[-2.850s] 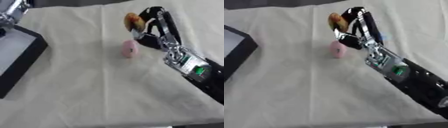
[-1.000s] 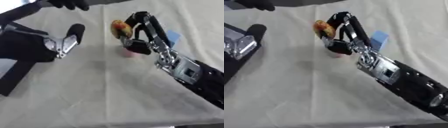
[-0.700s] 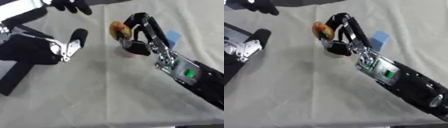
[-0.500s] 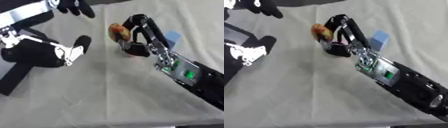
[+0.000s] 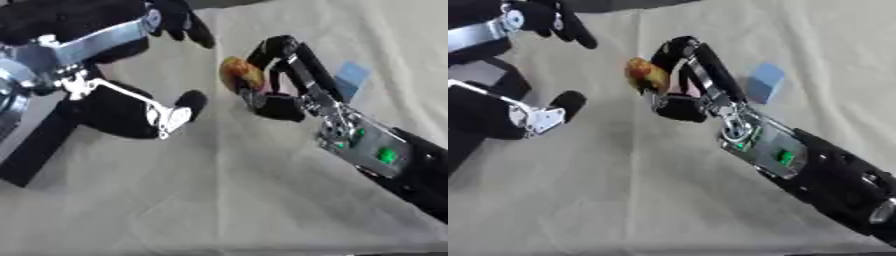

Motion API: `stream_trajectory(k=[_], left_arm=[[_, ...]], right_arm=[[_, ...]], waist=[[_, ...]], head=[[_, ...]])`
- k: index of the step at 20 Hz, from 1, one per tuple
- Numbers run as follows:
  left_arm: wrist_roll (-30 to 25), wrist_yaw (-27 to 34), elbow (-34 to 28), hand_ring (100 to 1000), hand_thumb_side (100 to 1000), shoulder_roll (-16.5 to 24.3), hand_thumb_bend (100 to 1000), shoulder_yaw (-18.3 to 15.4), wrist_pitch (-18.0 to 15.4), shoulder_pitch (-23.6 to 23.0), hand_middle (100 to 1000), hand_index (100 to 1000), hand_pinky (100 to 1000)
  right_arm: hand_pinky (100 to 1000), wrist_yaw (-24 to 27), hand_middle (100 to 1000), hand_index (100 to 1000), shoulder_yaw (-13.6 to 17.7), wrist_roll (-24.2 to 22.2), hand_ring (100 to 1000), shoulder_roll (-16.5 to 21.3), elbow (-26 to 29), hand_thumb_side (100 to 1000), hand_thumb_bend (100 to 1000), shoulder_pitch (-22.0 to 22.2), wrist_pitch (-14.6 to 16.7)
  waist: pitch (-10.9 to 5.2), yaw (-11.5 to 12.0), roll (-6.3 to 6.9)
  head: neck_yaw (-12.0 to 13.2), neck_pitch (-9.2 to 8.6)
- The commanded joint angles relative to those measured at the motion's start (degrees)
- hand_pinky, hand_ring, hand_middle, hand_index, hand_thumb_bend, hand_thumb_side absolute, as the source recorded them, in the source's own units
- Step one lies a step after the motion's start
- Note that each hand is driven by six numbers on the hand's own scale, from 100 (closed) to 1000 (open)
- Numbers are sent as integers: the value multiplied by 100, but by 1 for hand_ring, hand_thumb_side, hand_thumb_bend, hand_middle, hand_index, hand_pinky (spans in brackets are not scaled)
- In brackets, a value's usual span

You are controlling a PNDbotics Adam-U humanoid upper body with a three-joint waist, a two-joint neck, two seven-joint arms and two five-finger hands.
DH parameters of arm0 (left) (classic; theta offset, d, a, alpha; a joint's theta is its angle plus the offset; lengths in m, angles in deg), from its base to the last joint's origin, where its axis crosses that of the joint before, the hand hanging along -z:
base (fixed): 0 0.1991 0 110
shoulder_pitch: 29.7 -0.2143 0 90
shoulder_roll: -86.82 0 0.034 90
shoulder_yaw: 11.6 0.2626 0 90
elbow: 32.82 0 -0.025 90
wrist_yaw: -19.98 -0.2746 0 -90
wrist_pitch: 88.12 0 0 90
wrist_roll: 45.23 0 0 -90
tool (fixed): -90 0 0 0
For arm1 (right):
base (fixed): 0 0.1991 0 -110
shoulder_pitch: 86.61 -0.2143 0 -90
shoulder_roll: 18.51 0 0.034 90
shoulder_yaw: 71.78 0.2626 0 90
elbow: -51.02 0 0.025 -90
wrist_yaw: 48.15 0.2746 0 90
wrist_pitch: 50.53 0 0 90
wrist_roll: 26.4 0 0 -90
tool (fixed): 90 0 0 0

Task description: Pick up the objects with one hand, pass them to the other hand, and then place them into the box on the other side of the table.

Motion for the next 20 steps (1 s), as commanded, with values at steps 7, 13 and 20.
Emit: stream_trajectory(k=[7, 13, 20], left_arm=[[213, -304, 460, 805, 299, -142, 240, 70, -278, 119, 764, 828, 823], [351, -357, 765, 803, 314, -260, 232, 158, -365, 96, 760, 828, 823], [383, -317, 1046, 804, 350, -349, 231, 251, -492, 95, 758, 829, 827]], right_arm=[[209, -326, 425, 425, -121, -179, 481, 44, 87, 100, 195, -187, 150], [213, -436, 424, 425, -187, -177, 480, 24, 87, 100, 202, -250, 276], [218, -512, 423, 426, -235, -134, 480, 33, 87, 100, 209, -329, 443]], waist=[[-169, -75, 29], [-157, -133, 44], [-126, -178, 76]], head=[[171, 32], [189, 32], [235, 32]])
